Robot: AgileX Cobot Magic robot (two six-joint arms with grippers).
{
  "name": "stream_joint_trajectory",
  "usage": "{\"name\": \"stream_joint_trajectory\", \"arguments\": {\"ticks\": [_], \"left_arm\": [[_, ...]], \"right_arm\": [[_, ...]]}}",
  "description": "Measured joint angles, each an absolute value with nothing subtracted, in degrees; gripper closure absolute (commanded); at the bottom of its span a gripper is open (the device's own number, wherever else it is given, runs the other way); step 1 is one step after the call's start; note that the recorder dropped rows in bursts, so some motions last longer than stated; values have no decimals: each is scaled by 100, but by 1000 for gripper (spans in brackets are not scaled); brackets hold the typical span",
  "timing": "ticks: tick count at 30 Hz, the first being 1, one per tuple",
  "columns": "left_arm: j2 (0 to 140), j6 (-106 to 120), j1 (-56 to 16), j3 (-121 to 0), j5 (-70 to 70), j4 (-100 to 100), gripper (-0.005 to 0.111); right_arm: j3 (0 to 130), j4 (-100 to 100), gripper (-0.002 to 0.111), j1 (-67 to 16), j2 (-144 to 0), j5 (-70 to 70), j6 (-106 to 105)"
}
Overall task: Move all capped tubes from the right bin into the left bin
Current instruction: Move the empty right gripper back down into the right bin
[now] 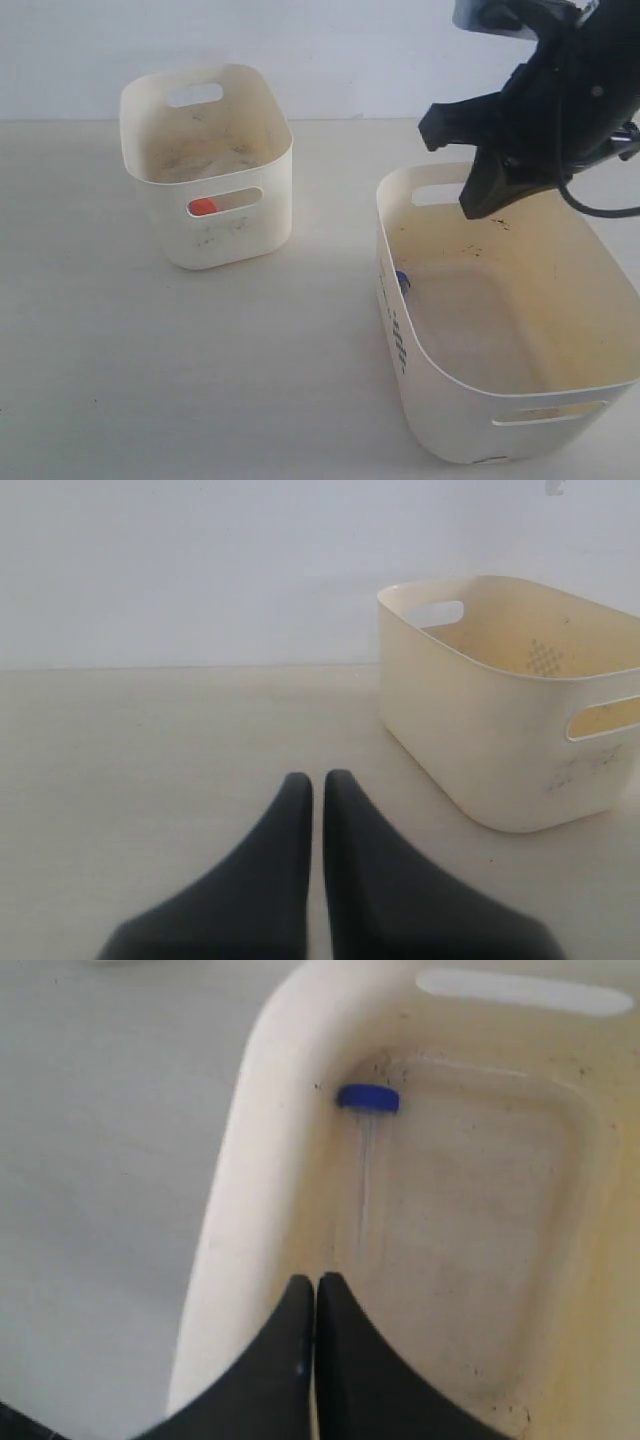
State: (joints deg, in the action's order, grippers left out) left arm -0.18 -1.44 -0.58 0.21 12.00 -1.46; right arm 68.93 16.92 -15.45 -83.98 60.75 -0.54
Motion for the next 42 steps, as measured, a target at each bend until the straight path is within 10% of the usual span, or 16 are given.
{"name": "stream_joint_trajectory", "arguments": {"ticks": [42], "left_arm": [[-18, -144, -58, 21, 1200, -146, 102]], "right_arm": [[5476, 2938, 108, -1197, -9229, 4317, -1197]]}}
